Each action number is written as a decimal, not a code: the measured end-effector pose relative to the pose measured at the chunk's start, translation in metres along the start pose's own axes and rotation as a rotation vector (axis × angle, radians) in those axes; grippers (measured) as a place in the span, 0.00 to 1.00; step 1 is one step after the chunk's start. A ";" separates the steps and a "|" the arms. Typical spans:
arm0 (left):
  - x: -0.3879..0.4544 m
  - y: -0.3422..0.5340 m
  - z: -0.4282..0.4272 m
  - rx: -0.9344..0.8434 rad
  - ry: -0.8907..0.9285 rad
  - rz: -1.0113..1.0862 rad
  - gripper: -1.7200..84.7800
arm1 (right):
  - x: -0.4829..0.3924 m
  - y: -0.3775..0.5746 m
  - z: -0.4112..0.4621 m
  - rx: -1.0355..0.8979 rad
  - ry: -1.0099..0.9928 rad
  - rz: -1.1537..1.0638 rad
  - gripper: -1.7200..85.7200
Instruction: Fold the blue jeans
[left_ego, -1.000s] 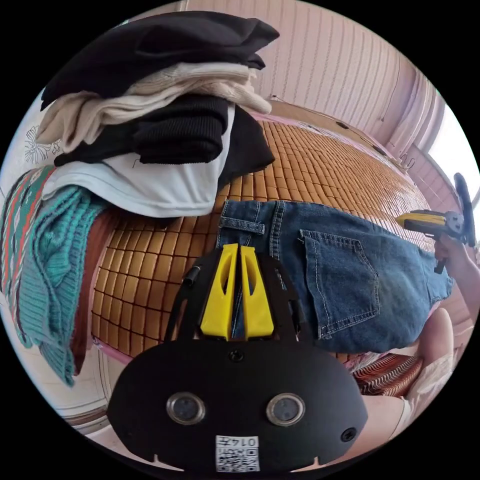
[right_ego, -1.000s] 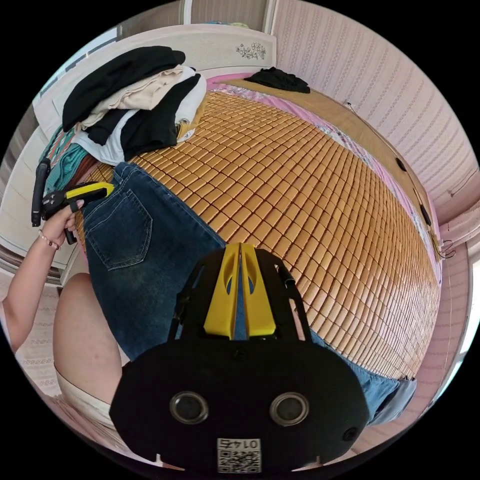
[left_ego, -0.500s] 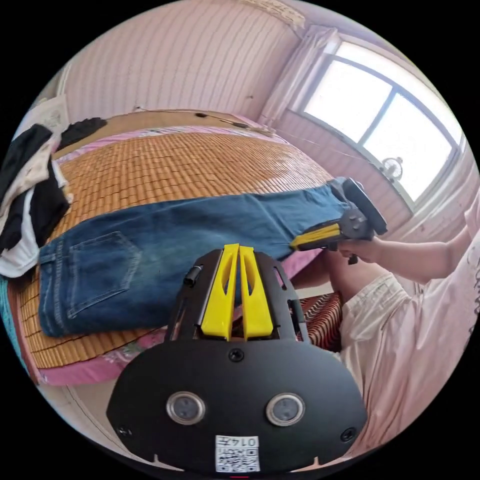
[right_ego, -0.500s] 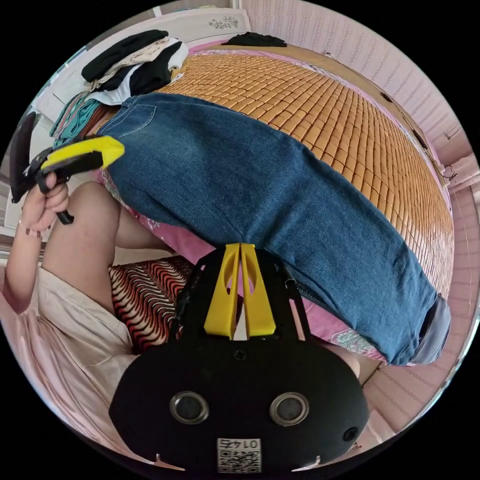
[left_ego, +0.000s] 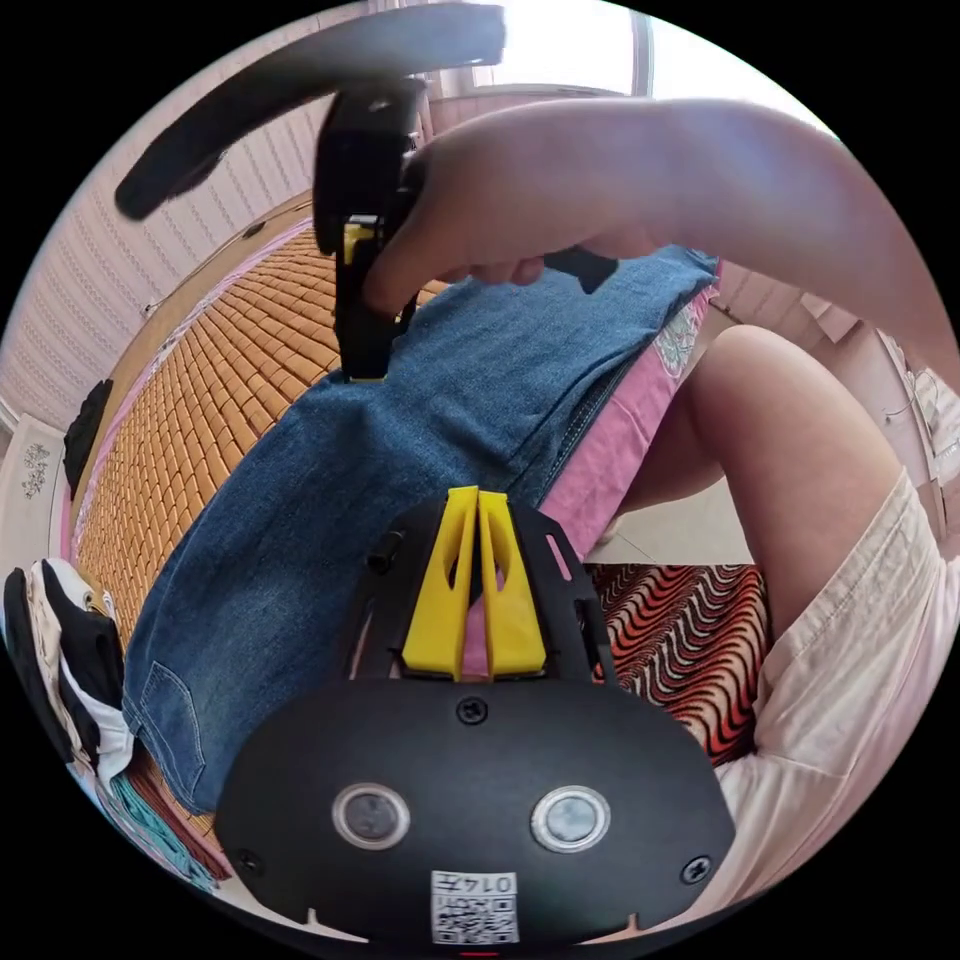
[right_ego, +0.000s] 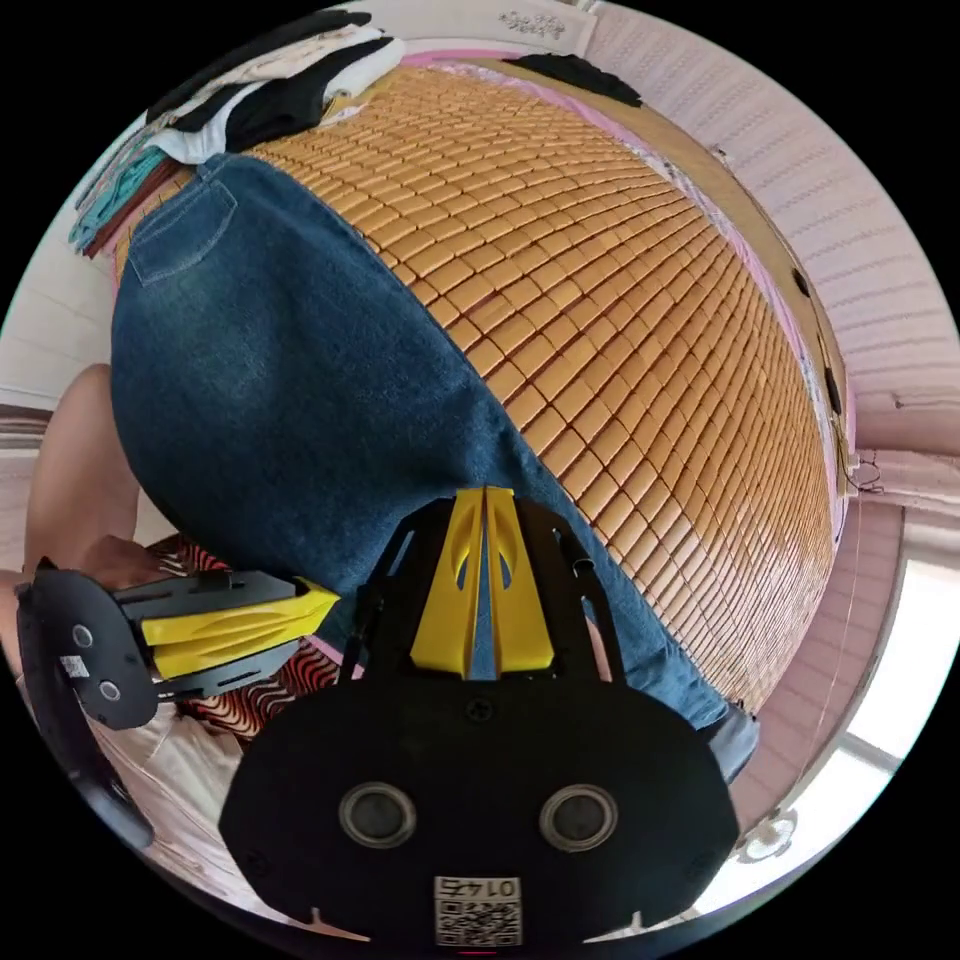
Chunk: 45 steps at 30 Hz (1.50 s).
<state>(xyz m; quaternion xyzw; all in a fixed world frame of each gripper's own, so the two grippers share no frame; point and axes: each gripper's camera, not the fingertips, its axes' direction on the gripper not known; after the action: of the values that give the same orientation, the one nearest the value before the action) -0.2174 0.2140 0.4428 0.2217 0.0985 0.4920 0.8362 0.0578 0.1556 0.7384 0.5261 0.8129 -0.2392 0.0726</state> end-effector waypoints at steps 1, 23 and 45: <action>0.006 -0.001 0.005 -0.007 0.005 0.011 0.01 | 0.000 -0.010 0.013 -0.078 0.008 -0.051 0.01; 0.052 -0.056 0.075 -0.168 0.103 0.163 0.01 | 0.095 0.111 0.010 0.066 0.016 -0.062 0.01; -0.089 0.046 -0.015 0.027 0.072 -0.639 0.01 | 0.294 0.808 0.143 0.847 -0.590 1.792 0.17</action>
<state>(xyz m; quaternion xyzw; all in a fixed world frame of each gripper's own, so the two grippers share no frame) -0.3035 0.1602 0.4468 0.1732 0.1992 0.2107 0.9412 0.6299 0.5988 0.2521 0.8413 -0.0781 -0.4833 0.2292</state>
